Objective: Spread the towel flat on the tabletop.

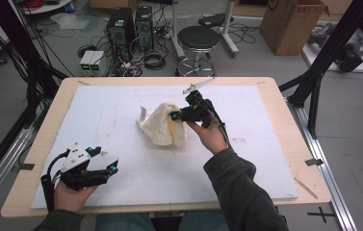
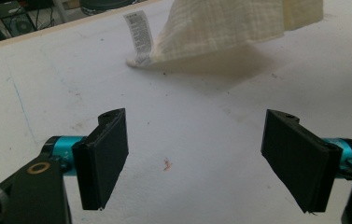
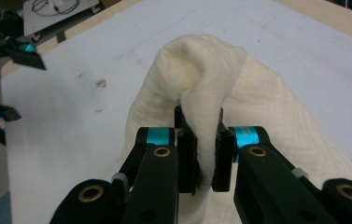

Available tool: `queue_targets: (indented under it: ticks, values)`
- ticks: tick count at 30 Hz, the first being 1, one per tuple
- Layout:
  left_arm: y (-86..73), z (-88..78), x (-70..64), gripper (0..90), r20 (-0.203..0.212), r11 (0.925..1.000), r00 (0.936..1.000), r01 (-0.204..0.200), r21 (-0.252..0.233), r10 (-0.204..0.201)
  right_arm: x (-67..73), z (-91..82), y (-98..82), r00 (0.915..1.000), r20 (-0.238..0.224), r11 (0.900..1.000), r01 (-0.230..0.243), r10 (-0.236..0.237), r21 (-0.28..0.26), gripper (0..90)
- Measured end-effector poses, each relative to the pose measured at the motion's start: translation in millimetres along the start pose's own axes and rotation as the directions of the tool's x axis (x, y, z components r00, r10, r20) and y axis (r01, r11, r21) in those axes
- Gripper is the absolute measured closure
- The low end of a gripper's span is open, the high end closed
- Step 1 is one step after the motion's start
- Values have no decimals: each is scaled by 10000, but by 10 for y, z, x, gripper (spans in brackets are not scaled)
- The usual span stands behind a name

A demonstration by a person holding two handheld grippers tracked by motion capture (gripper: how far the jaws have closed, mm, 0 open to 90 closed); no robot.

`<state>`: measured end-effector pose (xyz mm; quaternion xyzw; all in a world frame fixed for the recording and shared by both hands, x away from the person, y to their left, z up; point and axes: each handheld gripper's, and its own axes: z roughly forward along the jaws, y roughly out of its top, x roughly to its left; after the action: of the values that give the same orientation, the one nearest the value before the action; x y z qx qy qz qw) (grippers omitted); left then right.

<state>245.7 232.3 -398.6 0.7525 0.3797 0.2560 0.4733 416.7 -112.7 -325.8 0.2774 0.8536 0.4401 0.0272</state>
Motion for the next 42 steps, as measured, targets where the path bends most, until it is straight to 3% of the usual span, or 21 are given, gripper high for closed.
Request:
queue_targets:
  ticks: [8,11,19,23,28,31,32,36,42]
  values:
    - [14,-10,-38,234,51,9999,10000,-68,-133,69,302,1,-59,9972,-620,9988,440,-426,226,843]
    - [19,-5,-48,234,136,9998,9998,-156,-97,157,348,75,-99,9962,-607,9965,656,-624,514,841]
    - [36,11,-76,234,240,9997,9996,-159,-194,164,292,439,-199,9971,-681,9910,417,-333,1268,832]
    - [62,44,-92,234,461,9996,9989,-75,-279,87,235,648,-220,9975,-605,9862,447,-354,1593,825]
    - [110,119,-138,235,857,9994,9963,106,-341,-77,131,881,-296,9988,-481,9820,34,58,1890,817]
    - [130,165,-165,256,1074,9994,9942,141,-313,-106,105,954,-326,9985,-495,9826,-150,246,1854,788]
    - [148,214,-198,261,1210,9999,9926,54,-162,-34,89,1004,-349,9985,-454,9808,-225,319,1935,716]
    - [173,318,-288,321,1575,9998,9875,-133,134,110,95,948,-349,9984,-492,9873,-192,273,1578,597]
    - [200,491,-424,373,1748,9971,9834,-576,505,480,155,677,-337,9986,-515,9964,-42,85,843,478]
